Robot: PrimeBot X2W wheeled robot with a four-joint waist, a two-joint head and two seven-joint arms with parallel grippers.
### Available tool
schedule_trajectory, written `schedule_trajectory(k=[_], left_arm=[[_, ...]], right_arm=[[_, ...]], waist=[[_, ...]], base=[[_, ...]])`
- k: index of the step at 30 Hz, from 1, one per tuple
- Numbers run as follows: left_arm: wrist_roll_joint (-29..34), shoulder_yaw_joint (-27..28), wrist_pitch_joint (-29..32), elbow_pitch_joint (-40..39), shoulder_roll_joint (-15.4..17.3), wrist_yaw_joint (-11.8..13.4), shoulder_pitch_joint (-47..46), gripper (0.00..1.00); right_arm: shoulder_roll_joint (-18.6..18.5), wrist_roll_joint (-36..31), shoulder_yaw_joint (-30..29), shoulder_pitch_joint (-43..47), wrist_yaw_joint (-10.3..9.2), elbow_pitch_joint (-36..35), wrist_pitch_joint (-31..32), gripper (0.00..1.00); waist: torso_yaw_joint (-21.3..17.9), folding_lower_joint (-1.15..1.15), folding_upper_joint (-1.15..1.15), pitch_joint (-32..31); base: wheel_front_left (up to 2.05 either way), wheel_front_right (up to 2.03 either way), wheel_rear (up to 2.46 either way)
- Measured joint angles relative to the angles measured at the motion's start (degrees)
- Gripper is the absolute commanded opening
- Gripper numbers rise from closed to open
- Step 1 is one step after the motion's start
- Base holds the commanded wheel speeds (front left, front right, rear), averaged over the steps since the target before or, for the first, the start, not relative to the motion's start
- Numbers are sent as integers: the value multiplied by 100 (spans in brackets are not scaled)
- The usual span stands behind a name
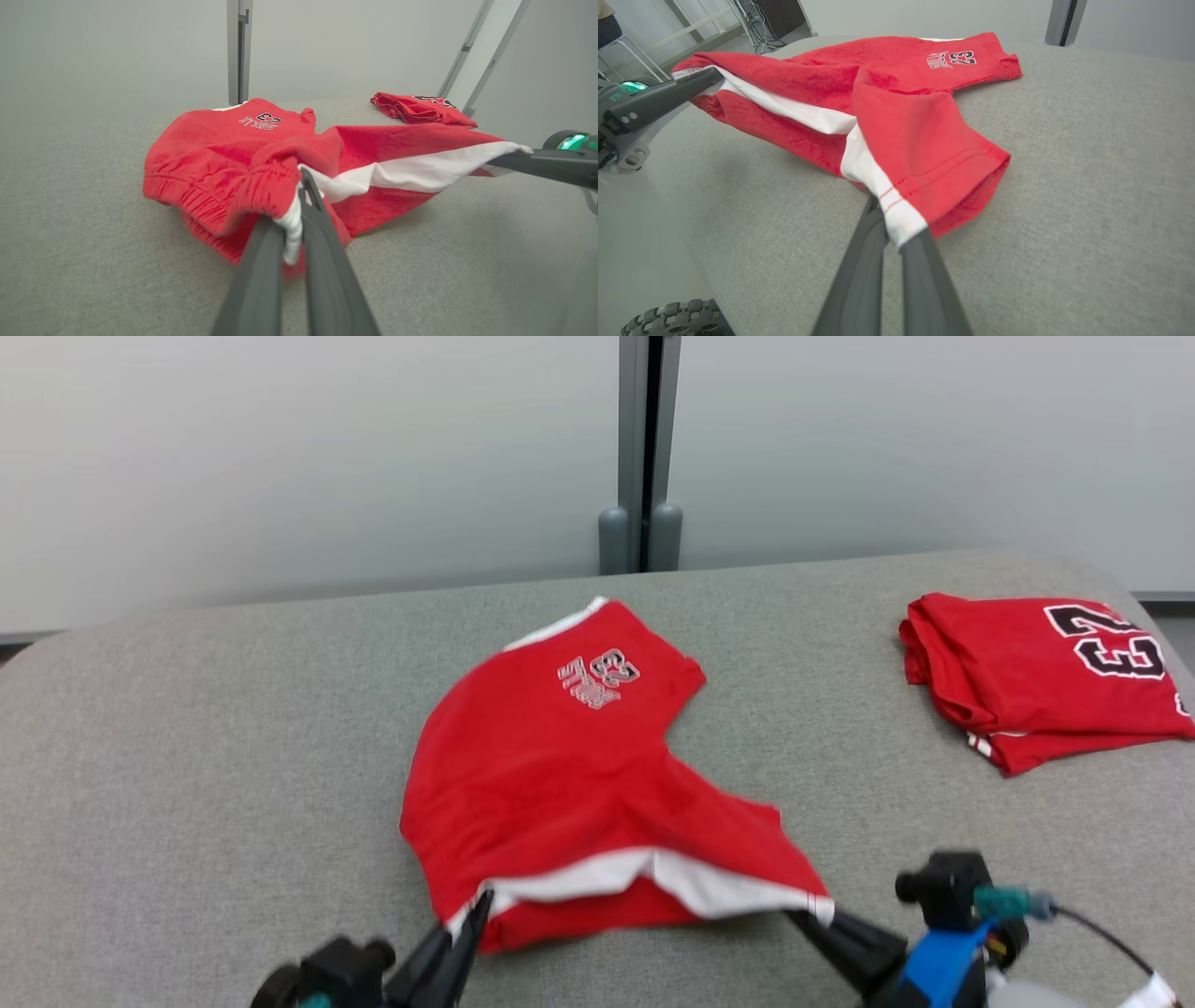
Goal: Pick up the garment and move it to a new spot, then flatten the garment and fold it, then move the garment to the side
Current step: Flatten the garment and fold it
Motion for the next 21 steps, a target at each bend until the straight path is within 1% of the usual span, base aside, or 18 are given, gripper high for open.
schedule_trajectory(k=[5, 9, 16, 19, 21], left_arm=[[137, 160, 0, -231, 56, 0, 671, 0], [506, 97, 0, -390, 202, 0, 976, 0], [643, 178, 0, -677, 183, 0, 1251, 0], [636, 281, 0, -749, 119, 0, 1324, 0], [598, 310, 0, -766, 67, 0, 1317, 0]], right_arm=[[-234, -10, 26, 577, 1, -401, 0, 0], [-389, 29, -151, 1048, 0, -673, 1, 0], [-619, -4, -769, 1795, 0, -1050, 0, 0], [-632, -23, -1002, 1908, 0, -1101, 0, 0], [-577, -53, -1188, 1906, 0, -1092, 0, 0]], waist=[[-63, 1, 0, -157], [-30, 1, 1, -212], [12, 2, 1, -229], [-7, 2, 2, -206], [-5, 2, 2, -194]], base=[[0, 0, 0], [0, 0, 0], [0, 0, 0], [0, 0, 0], [0, 0, 0]])
